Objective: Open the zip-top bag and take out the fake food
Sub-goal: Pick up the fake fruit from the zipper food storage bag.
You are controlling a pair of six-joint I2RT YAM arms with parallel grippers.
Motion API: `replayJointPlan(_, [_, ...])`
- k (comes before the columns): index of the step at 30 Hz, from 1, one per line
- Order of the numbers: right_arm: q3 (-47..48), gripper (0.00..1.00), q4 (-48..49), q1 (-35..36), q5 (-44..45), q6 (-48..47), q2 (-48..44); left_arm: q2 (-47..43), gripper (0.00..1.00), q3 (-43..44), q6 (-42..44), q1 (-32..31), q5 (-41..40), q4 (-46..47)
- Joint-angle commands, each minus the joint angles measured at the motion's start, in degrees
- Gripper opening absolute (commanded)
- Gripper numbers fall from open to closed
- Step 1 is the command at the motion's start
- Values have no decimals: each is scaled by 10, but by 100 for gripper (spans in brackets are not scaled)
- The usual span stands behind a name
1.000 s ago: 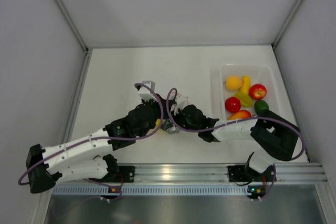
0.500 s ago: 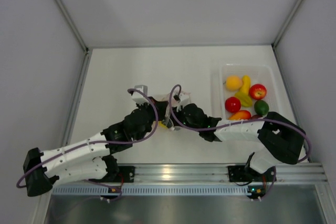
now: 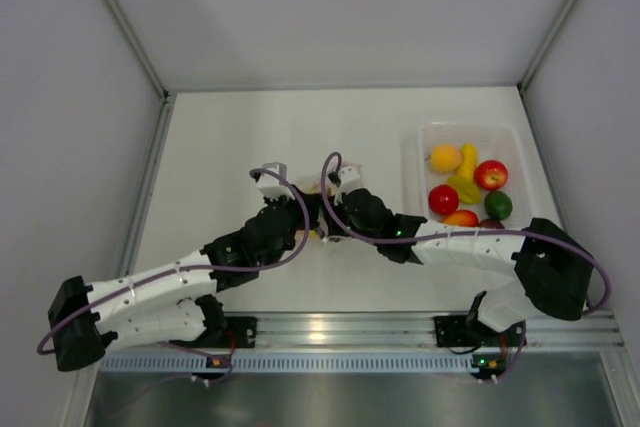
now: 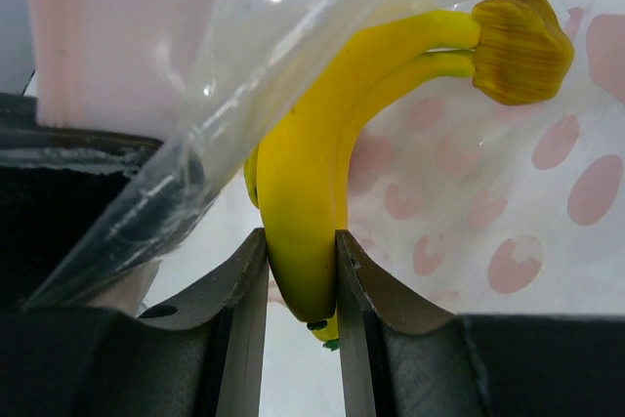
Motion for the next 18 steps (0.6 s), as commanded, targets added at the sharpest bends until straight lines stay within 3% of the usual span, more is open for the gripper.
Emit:
replayJointPlan(1, [61,0,-35,9,32,-21,-27,-15,0,-16,6,1,35,62])
replayJointPlan(6, [64,0,-45,-9,44,-33,-13,-37,0,-33,26,1,61,73])
replayJointPlan(14, [149,0,-144,-26,82,-22,40,-16,0,-35,58,1,147,128])
replayJointPlan(18, [133,0,-99,-28,112,-7,55,-9,0,-45,49,1,170,161])
